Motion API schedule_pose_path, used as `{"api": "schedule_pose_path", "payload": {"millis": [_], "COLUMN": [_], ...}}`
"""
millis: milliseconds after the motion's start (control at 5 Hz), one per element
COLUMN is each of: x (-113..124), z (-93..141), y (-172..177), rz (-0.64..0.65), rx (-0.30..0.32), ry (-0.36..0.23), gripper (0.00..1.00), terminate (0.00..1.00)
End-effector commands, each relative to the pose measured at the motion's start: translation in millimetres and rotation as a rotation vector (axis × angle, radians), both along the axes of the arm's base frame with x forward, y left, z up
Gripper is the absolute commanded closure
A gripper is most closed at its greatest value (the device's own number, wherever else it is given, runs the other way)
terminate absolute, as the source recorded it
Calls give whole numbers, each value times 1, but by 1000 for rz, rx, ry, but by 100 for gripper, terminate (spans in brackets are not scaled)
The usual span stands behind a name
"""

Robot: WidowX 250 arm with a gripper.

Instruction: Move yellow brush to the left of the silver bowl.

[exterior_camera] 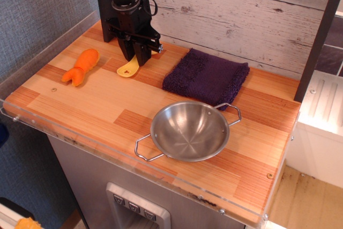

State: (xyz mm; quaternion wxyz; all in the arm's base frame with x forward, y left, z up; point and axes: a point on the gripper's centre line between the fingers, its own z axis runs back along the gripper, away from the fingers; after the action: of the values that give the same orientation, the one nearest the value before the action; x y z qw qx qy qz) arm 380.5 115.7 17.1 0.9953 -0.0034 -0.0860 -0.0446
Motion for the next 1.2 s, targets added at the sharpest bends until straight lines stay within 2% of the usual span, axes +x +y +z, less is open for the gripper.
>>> {"api": "schedule_pose_path", "payload": {"millis": [0, 200, 400, 600, 1000], "x": [-24, -57, -81, -94, -108], "z": [90, 84, 59, 36, 15], "y": [-8, -17, -18, -13, -4], "rz": [-4, -29, -32, -23, -23], "rx": [-25, -23, 8, 29, 80], "ry": [-172, -149, -105, -83, -42], "gripper": [100, 100, 100, 100, 100], "terminate": [0, 0, 0, 0, 0]}}
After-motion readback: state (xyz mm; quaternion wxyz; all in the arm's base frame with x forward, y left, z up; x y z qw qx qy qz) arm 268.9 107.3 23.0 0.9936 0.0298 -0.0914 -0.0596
